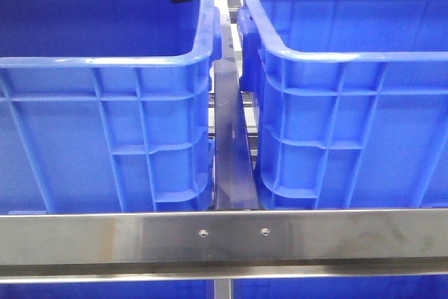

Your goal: Pick red and yellow buttons and place in box

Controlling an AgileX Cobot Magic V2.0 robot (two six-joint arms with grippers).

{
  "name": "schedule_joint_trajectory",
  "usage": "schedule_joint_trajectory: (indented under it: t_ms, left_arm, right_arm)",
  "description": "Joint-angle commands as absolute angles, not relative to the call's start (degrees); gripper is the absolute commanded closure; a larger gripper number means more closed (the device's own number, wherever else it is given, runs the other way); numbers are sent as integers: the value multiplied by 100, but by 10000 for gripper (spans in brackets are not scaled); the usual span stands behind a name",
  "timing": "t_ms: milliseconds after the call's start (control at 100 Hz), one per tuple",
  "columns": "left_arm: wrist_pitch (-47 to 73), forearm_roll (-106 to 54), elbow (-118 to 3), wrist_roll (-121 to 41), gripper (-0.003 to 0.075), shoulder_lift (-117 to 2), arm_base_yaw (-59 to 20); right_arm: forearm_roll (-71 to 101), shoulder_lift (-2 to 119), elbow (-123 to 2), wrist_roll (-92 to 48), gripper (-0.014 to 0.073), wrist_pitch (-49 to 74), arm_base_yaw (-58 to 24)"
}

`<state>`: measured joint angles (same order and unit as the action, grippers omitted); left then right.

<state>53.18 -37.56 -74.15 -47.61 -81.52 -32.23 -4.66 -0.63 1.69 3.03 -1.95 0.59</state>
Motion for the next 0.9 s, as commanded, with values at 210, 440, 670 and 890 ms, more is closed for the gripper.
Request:
schedule_joint_trajectory:
  t_ms: [210, 440, 670, 890]
  left_arm:
    - [5119, -4082, -7603, -4761, 514, -7953, -3354]
    - [5119, -4086, -7603, -4761, 514, -7953, -3354]
    - [5119, -4086, -7603, -4761, 514, -7953, -3354]
    - [5119, -4086, -7603, -4761, 514, -7953, -3354]
  right_arm:
    - [-434, 56, -753, 305, 660, 388, -25]
    - [148, 1028, -2131, 294, 660, 2136, -33]
    - [1496, 2300, -3154, 256, 384, 2899, -285]
    - [3414, 3412, -3904, -490, -72, 3056, -691]
